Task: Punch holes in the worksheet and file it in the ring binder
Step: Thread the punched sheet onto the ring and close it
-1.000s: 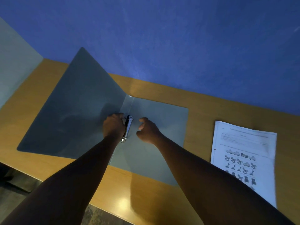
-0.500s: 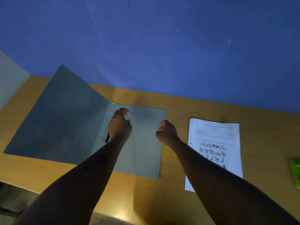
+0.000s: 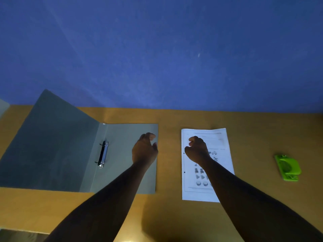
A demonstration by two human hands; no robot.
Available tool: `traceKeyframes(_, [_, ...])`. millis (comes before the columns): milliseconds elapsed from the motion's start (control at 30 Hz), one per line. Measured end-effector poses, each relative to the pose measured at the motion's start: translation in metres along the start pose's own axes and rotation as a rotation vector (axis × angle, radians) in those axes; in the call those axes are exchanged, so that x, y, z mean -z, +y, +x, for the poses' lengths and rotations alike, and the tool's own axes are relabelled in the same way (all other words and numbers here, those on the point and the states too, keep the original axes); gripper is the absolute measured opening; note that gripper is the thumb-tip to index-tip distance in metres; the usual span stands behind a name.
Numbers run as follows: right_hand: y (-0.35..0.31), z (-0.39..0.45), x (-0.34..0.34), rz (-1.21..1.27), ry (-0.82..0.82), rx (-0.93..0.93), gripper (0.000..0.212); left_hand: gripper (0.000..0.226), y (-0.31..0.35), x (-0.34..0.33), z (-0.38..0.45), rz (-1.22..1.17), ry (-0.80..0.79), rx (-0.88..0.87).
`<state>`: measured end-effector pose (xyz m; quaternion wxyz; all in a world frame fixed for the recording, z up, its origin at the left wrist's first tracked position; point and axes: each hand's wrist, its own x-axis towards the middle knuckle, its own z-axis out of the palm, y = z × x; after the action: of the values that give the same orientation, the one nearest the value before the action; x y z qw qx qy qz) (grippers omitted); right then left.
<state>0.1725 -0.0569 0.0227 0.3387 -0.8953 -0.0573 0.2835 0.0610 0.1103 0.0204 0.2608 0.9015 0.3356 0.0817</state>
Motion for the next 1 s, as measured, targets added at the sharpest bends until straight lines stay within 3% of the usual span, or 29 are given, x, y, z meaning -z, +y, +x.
traceKeyframes(133, [0.025,-0.008,0.019,-0.034,0.043,-0.056,0.057,0.034,0.02,-0.017,-0.01,0.018,-0.102,0.002])
traceKeyframes(433, [0.066,-0.021,0.04,-0.176,0.065,-0.119,0.056,0.051,0.049,-0.066,-0.016,-0.01,-0.447,0.187])
traceKeyframes(633, [0.083,-0.022,0.042,-0.302,0.131,-0.21,0.049,0.049,0.063,-0.081,-0.025,0.016,-0.505,0.246])
traceKeyframes(867, [0.099,-0.026,0.039,-0.309,0.044,-0.269,0.056,0.068,0.07,-0.097,-0.029,-0.039,-0.521,0.338])
traceKeyframes(1000, [0.099,-0.026,0.039,-0.326,0.038,-0.256,0.061,0.056,0.073,-0.103,-0.028,-0.112,-0.521,0.427])
